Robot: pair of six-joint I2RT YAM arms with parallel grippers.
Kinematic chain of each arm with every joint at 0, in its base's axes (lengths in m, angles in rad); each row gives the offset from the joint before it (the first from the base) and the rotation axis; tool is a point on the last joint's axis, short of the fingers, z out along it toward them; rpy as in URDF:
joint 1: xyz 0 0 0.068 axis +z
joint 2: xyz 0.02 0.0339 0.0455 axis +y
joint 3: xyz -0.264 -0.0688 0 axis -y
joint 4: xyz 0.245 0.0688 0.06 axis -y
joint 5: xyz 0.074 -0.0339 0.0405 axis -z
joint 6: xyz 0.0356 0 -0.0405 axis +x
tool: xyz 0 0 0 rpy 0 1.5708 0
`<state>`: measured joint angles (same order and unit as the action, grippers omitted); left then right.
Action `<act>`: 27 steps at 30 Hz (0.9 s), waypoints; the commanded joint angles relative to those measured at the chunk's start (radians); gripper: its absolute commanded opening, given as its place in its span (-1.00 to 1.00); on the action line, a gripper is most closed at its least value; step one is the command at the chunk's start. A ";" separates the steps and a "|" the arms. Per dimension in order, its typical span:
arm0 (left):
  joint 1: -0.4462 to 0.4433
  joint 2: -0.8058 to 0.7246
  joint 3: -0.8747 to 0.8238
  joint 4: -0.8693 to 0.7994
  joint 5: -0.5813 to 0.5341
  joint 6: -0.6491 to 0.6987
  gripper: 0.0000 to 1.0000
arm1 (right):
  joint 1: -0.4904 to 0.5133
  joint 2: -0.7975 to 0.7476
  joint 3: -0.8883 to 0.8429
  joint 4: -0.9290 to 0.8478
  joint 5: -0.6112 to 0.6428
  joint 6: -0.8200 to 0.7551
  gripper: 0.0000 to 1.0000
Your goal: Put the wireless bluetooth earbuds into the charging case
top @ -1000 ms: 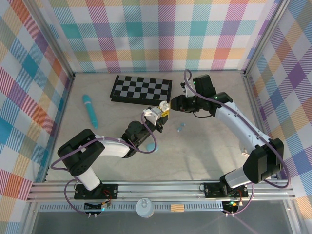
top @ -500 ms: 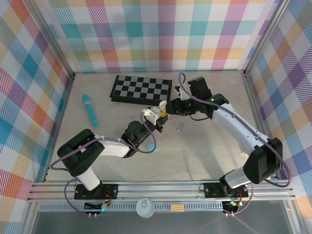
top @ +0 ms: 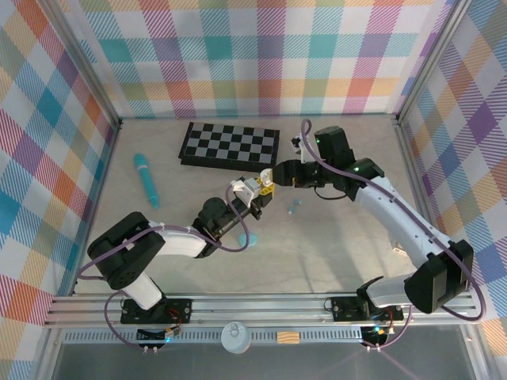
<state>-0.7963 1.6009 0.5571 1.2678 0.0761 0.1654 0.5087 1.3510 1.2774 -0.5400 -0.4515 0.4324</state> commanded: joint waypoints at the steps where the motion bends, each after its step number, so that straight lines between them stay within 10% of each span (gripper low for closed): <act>1: 0.013 -0.054 -0.011 0.010 0.153 0.071 -1.00 | -0.010 0.019 0.038 0.015 0.024 0.015 0.33; 27: 0.023 -0.023 0.022 0.043 0.076 0.002 -1.00 | -0.010 0.065 0.109 -0.195 0.099 -0.086 0.49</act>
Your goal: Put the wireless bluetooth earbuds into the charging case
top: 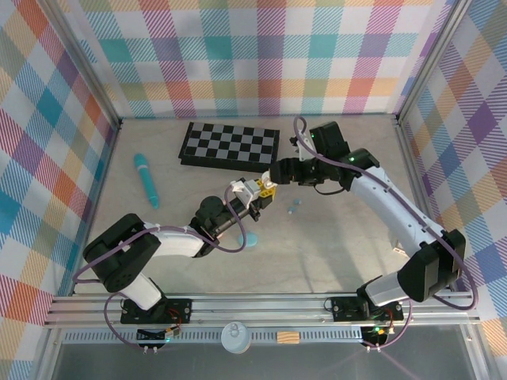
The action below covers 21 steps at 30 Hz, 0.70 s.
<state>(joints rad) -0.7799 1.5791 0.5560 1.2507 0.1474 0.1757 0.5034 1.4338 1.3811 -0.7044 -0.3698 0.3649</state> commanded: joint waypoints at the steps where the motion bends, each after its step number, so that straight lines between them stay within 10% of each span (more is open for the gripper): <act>1: 0.007 -0.001 0.026 0.049 0.013 0.001 -1.00 | -0.005 -0.018 0.008 -0.020 0.014 -0.003 0.48; 21: 0.007 -0.038 0.031 -0.048 -0.030 0.093 -1.00 | 0.003 0.124 0.141 -0.194 0.046 -0.085 0.57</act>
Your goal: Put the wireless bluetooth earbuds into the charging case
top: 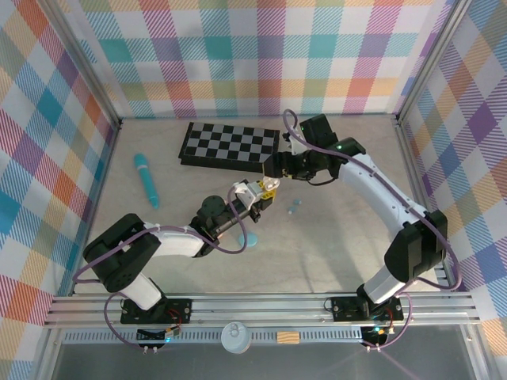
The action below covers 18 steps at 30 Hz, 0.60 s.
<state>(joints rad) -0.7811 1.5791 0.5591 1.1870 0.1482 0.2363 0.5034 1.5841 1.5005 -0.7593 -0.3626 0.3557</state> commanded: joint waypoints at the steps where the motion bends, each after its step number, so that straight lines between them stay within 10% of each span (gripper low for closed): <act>1: 0.008 -0.041 0.030 0.006 -0.038 0.035 -1.00 | 0.003 -0.039 0.017 -0.157 0.047 -0.089 0.57; 10: 0.014 -0.025 0.032 0.023 0.024 0.012 -1.00 | -0.001 -0.168 -0.047 -0.087 0.074 -0.139 0.59; 18: 0.143 -0.158 -0.001 -0.076 0.497 -0.108 -1.00 | -0.012 -0.313 -0.142 0.002 -0.162 -0.716 0.66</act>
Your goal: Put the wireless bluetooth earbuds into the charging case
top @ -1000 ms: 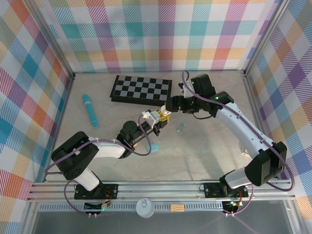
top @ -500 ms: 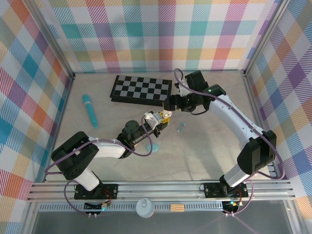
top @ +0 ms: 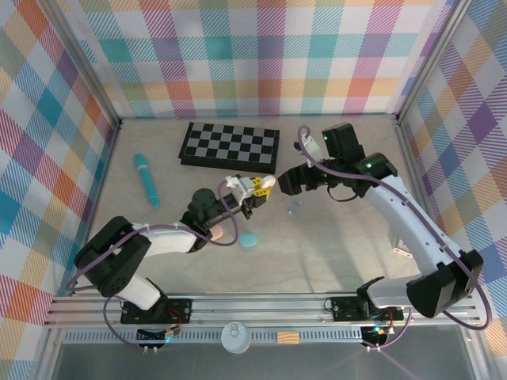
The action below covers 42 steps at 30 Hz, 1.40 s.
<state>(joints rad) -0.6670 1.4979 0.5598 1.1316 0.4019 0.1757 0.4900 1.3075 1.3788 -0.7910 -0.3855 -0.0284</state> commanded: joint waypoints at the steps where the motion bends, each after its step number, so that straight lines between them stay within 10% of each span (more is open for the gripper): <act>1: 0.035 -0.100 0.005 -0.068 0.285 -0.037 -1.00 | 0.008 -0.053 -0.035 0.035 -0.175 -0.428 0.68; 11: 0.073 -0.204 0.134 -0.500 0.513 0.110 -1.00 | 0.063 0.002 0.021 0.006 -0.311 -0.845 0.58; 42: 0.081 -0.217 0.124 -0.381 0.497 0.015 -1.00 | 0.084 0.078 0.069 -0.085 -0.350 -0.908 -0.55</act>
<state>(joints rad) -0.5968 1.2762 0.6834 0.6937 0.8867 0.2058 0.5690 1.3815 1.4261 -0.8658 -0.6914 -0.9318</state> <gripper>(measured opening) 0.193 0.236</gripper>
